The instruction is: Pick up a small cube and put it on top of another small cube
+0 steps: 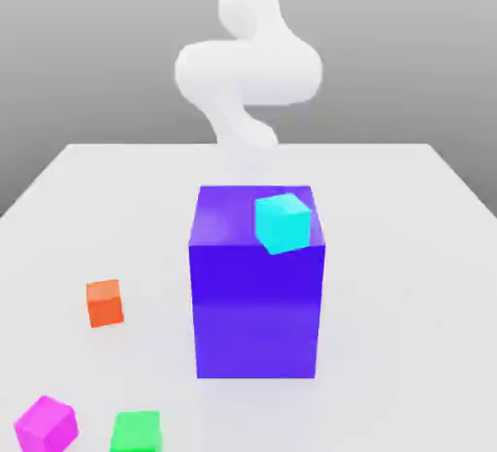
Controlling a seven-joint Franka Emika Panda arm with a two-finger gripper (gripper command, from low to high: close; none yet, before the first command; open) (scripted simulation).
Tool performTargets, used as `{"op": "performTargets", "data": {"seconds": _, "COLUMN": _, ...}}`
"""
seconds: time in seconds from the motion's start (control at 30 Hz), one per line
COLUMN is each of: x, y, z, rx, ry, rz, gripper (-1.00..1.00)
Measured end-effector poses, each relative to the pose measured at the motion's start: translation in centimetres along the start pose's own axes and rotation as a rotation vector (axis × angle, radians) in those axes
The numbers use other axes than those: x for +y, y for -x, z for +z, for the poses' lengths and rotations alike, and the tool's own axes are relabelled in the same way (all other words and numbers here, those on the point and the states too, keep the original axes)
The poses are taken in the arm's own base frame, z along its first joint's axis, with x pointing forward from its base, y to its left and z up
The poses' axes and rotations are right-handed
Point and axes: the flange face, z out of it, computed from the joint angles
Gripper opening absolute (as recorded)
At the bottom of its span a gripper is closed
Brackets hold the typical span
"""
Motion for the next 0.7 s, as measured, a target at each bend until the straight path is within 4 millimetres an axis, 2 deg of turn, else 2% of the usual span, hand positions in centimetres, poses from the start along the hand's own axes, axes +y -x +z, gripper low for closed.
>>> {"op": "performTargets", "data": {"seconds": 0.2, "x": 3.3, "y": -2.9, "z": 10.6, "rx": -0.113, "ry": 0.102, "rz": 0.077, "gripper": 0.00}}
{"op": "performTargets", "data": {"seconds": 0.37, "x": 7.5, "y": -4.1, "z": 19.0, "rx": -0.190, "ry": 0.194, "rz": 0.144, "gripper": 0.00}}
{"op": "performTargets", "data": {"seconds": 0.53, "x": 13.0, "y": -4.3, "z": 26.7, "rx": -0.254, "ry": 0.295, "rz": 0.210, "gripper": 0.00}}
{"op": "performTargets", "data": {"seconds": 0.7, "x": 20.0, "y": -3.8, "z": 33.3, "rx": -0.303, "ry": 0.407, "rz": 0.283, "gripper": 0.00}}
